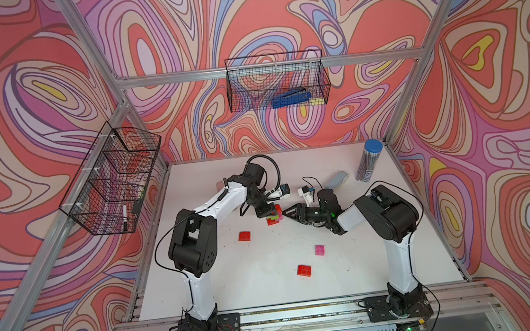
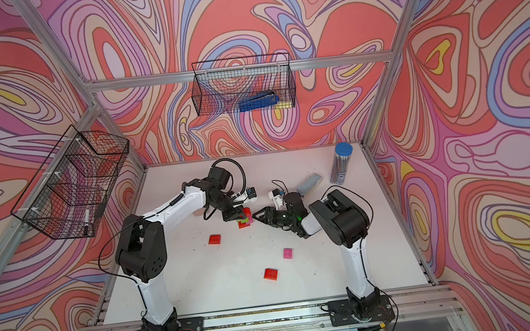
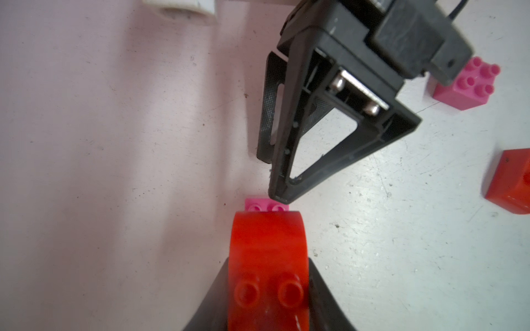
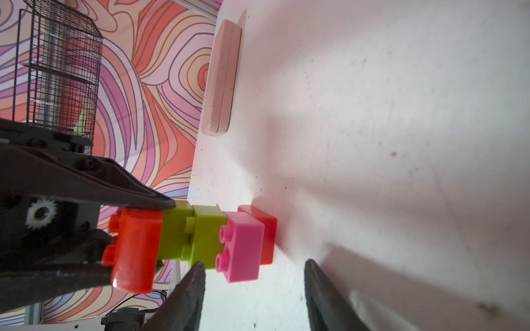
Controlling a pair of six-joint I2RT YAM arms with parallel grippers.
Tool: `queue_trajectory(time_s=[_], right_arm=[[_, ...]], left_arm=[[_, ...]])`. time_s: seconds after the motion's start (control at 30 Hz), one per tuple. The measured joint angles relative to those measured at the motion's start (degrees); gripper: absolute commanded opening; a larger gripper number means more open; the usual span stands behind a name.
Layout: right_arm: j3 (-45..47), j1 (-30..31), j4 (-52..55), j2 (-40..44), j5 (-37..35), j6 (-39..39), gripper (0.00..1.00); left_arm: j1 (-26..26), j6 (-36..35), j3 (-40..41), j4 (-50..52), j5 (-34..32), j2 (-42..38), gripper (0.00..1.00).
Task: Assemble the letter s with lego
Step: Assemble the lego brick with the lego brick.
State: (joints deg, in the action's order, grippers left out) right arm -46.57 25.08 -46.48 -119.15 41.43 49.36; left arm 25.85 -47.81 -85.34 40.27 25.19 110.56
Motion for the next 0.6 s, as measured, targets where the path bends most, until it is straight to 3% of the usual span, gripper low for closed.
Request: queue_trajectory(time_s=[0.3,0.6], right_arm=[[-0.24,-0.04,6.23,2.27,-0.33,-4.85,0.6],[0.37,-0.04,13.86,6.51,-2.91,-17.64,0.64]], left_arm=[[0.02,0.04,-0.28,0.04,0.09,0.22,0.39],[-0.04,0.94,-1.27,0.33,1.25,0.13,0.61]])
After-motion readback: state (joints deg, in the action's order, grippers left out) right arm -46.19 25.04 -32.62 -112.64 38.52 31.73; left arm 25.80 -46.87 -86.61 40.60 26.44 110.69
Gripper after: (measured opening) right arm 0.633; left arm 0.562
